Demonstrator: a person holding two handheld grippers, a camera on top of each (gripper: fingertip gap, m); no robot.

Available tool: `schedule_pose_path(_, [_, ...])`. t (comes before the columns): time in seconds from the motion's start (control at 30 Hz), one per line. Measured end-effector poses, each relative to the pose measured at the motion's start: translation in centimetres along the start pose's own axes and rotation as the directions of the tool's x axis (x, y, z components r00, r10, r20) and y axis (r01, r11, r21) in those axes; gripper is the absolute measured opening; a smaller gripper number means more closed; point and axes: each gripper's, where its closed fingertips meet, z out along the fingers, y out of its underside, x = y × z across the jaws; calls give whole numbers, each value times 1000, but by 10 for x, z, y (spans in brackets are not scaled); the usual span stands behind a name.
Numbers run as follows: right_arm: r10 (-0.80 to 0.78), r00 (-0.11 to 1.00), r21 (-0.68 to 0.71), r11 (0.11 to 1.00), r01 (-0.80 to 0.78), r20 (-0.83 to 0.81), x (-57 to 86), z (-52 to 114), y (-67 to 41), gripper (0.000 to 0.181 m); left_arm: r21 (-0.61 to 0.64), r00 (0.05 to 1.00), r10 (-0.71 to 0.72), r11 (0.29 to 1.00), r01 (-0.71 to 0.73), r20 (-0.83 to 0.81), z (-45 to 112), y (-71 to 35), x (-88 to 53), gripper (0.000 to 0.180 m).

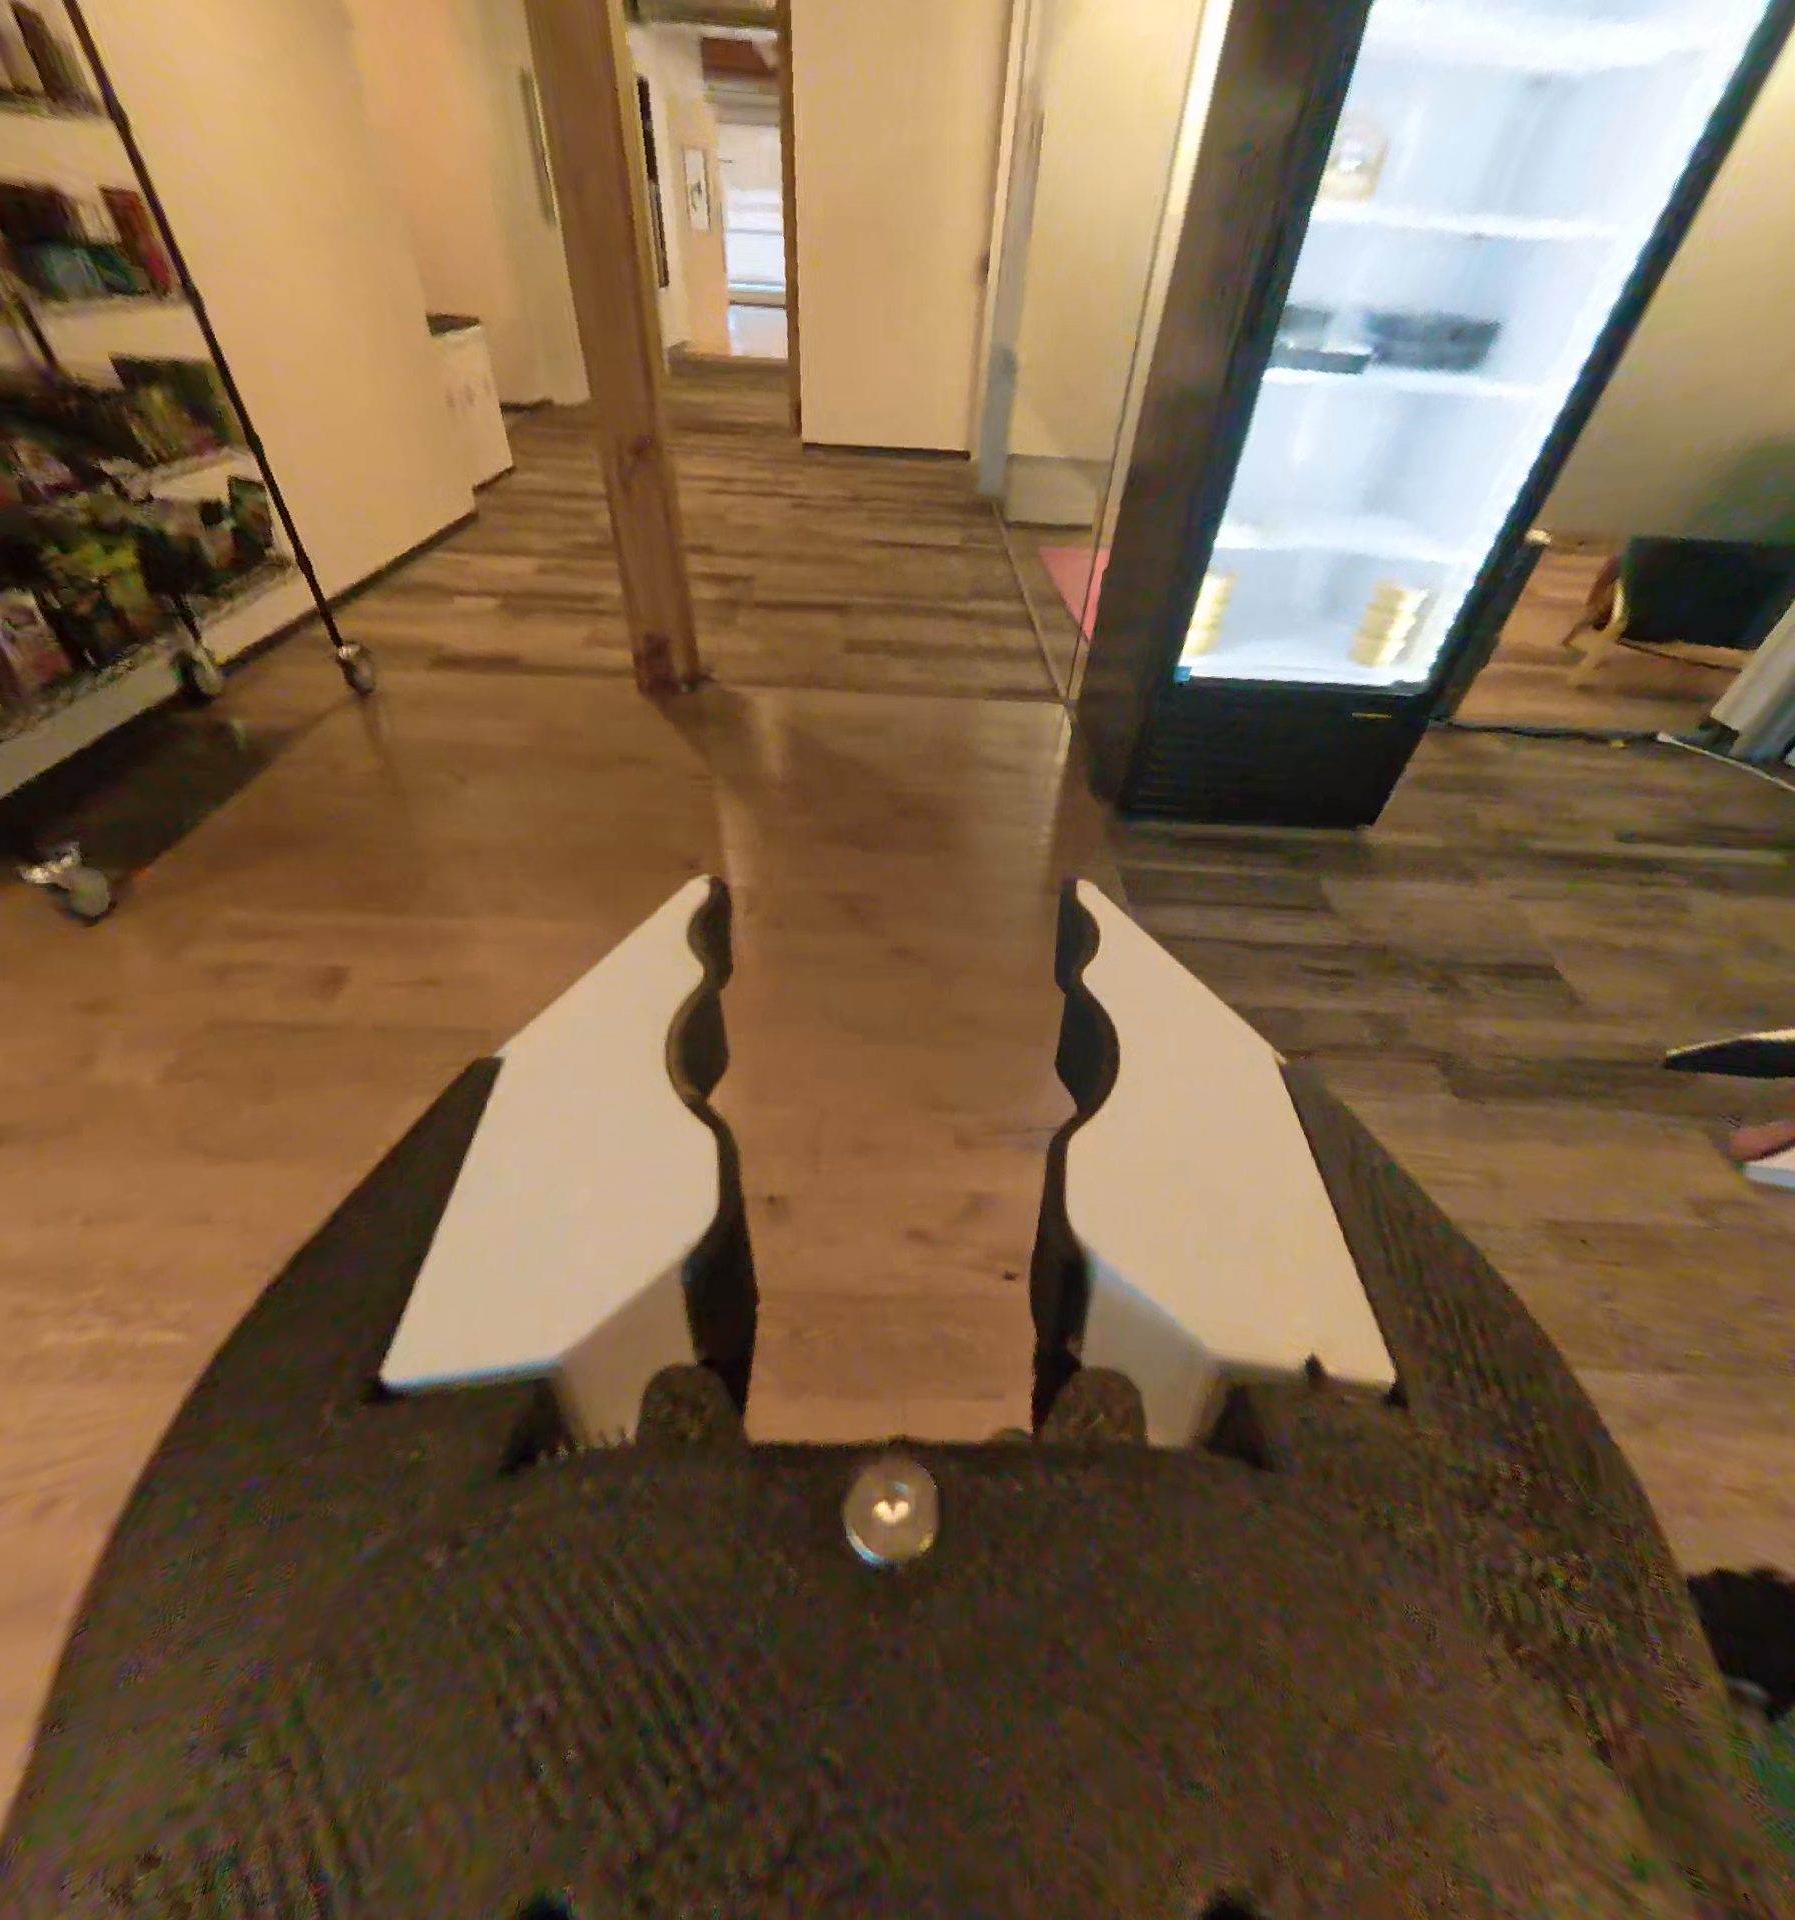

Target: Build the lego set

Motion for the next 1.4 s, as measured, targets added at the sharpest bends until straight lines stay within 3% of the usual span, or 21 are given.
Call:
schedule_pose_path(0.13, [-9,998,-11,1000,9,60,79,113,-63,63,-98,992,-104,989,111,74,102,26,-51,59])
schedule_pose_path(0.4, [-316,909,125,948,292,272,173,333,-312,61,-46,974,-169,983,177,153,285,-32,-175,60])
schedule_pose_path(0.53, [-389,862,160,921,355,324,207,444,-380,61,-53,964,-203,975,215,173,375,-16,-249,60])
schedule_pose_path(0.8, [-160,949,-44,983,178,271,314,653,-402,61,-27,962,-252,966,256,108,607,-51,-441,60])
schedule_pose_path(1.13, [-15,989,-70,997,25,149,489,837,-507,56,-14,998,33,999,-34,-50,895,-210,-630,60])
schedule_pose_path(1.4, [-104,953,-147,978,151,285,618,1060,-581,54,-117,985,-120,984,135,128,1068,-176,-772,60])
